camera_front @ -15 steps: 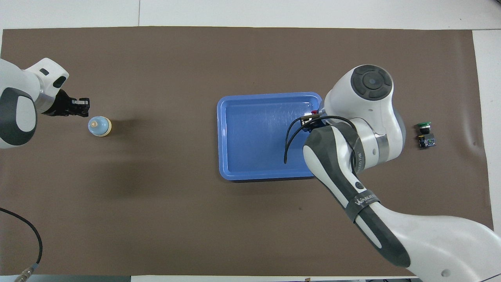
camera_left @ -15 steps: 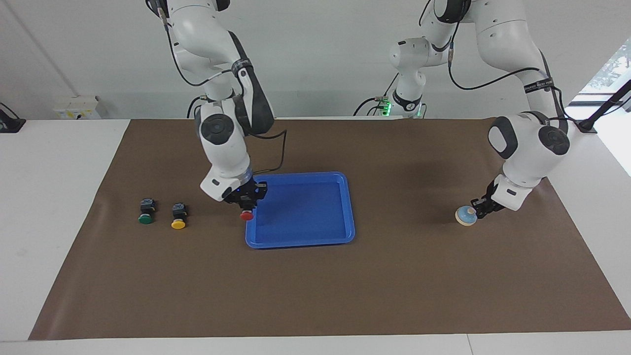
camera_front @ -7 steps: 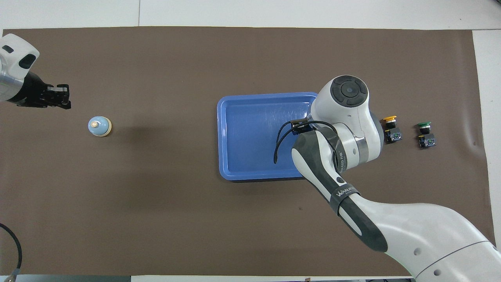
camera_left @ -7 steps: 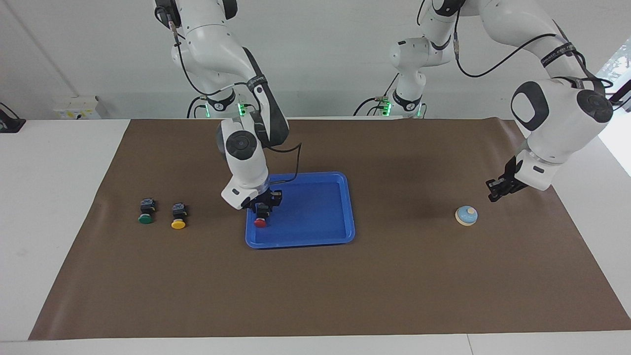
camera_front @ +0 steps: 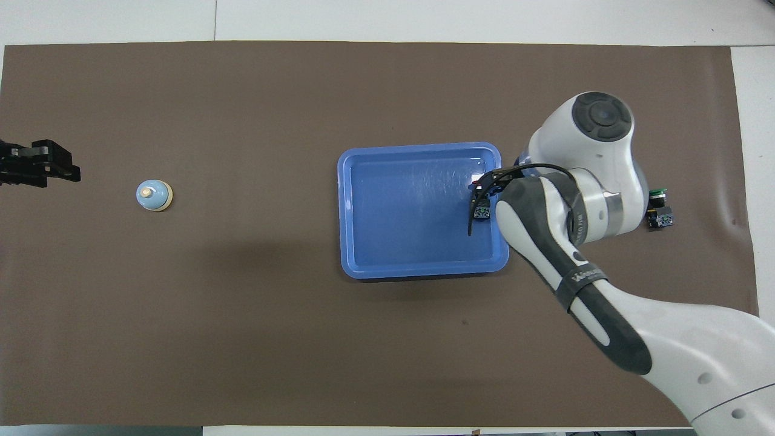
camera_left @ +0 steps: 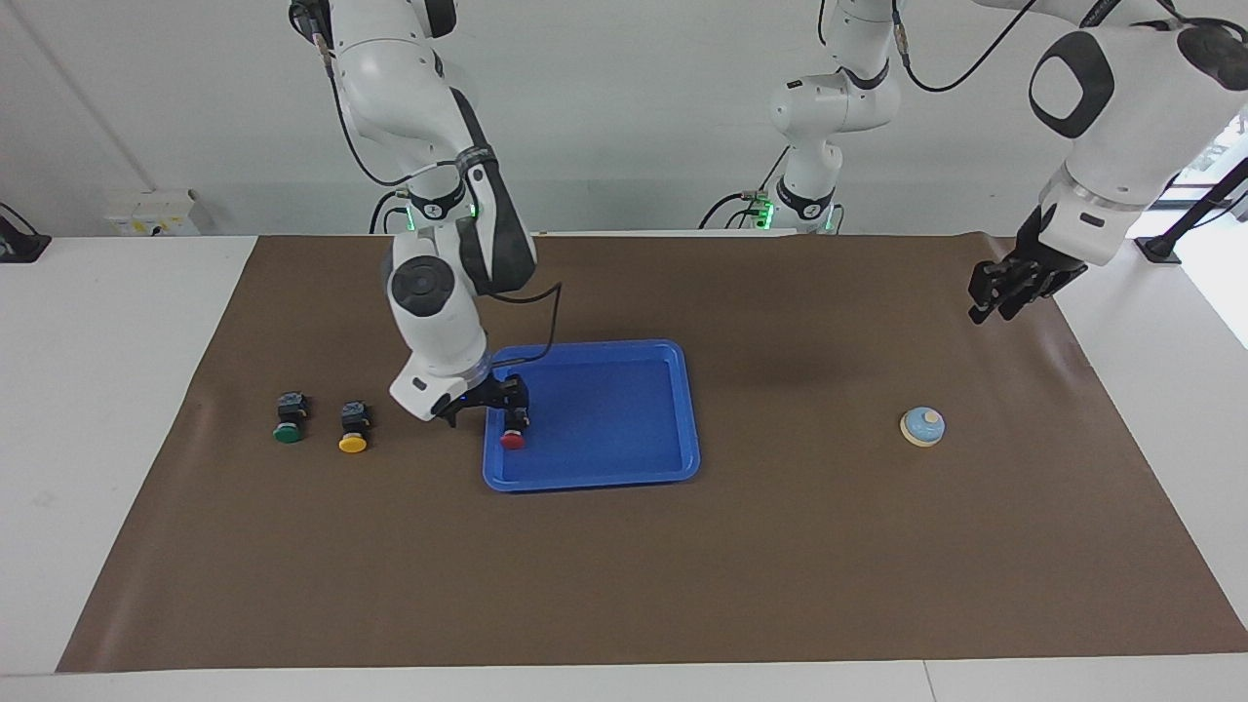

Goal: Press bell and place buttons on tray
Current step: 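Carry the red button into the tray with the right gripper and release, then grasp the yellow button with the right gripper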

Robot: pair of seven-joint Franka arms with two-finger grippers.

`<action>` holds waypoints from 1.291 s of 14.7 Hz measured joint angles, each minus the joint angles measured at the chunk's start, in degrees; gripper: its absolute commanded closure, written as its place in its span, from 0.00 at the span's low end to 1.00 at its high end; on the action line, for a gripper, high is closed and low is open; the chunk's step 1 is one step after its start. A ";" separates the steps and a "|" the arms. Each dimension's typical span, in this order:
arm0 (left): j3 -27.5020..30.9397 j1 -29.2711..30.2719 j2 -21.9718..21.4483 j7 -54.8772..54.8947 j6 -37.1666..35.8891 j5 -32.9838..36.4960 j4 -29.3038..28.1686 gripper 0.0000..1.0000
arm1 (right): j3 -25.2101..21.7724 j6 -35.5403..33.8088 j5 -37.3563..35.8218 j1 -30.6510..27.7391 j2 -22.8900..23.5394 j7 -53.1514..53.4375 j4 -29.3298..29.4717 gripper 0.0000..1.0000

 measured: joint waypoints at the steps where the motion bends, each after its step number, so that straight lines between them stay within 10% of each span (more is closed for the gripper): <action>1: -0.04 -0.35 -1.44 -0.03 -1.08 0.00 0.00 0.00 | -0.07 -0.29 0.00 -2.72 0.00 -3.61 -0.03 0.00; 12: -0.95 -0.84 -10.21 0.19 -9.06 0.00 -3.57 0.00 | -0.19 -2.18 -6.17 -14.60 -1.15 -18.34 -5.17 0.00; 13: -0.95 -0.84 -9.64 0.19 -8.85 0.00 -3.34 0.00 | -0.19 -1.27 -6.17 -15.17 -1.44 -18.81 -6.45 0.10; 16: -0.94 -0.84 -6.39 0.19 -9.07 0.00 -0.57 0.00 | -0.12 5.22 -6.20 -15.34 -2.29 -20.00 -11.23 1.00; 19: -0.96 -0.84 -5.38 0.19 -9.34 0.00 -0.05 0.00 | 0.15 6.41 -6.25 -14.53 -2.72 -21.01 -11.78 1.00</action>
